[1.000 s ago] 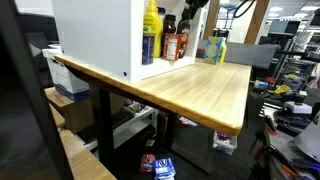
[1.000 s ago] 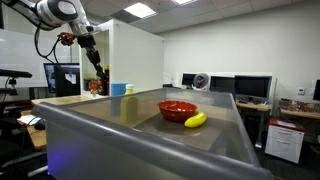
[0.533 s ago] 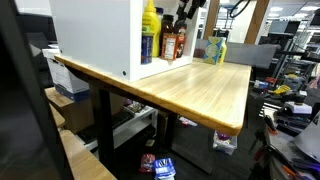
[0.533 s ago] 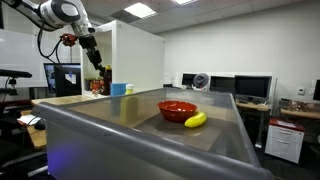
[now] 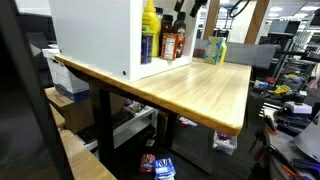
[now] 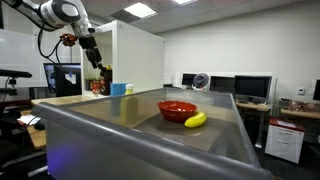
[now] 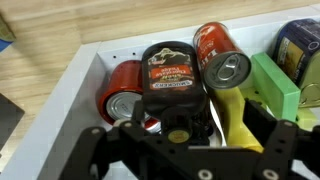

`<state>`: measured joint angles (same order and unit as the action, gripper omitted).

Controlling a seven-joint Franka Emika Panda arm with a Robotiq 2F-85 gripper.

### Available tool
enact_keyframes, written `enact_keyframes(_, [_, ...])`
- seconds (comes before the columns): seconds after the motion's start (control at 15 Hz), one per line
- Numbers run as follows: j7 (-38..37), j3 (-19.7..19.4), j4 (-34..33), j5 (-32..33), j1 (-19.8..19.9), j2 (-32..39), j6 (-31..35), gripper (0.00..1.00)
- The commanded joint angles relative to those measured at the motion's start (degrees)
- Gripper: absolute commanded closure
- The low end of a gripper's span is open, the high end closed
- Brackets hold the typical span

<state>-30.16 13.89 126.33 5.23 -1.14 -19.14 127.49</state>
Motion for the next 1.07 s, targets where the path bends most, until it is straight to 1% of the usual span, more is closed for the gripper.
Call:
enact_keyframes(0.0, [3.07, -1.10, 0.47, -0.28, -1.04, -2.28, -4.60, 0.00])
enact_keyframes(0.07, [3.92, -1.53, 1.71, -1.07, -1.44, -4.19, -5.64, 0.00])
enact_keyframes(0.47, [6.95, -4.08, 6.63, -4.97, -3.36, -12.61, -6.97, 0.00])
enact_keyframes(0.67, [13.36, -6.66, 10.07, -8.76, -5.52, -17.11, -6.03, 0.00])
enact_keyframes(0.73, [16.29, -7.48, 10.68, -9.69, -6.25, -18.24, -7.12, 0.00])
enact_keyframes(0.8, [17.45, -7.62, 10.85, -10.04, -6.41, -19.02, -8.99, 0.00])
enact_keyframes(1.0, [23.47, -8.48, 11.03, -8.75, -7.16, -20.90, -14.56, 0.00])
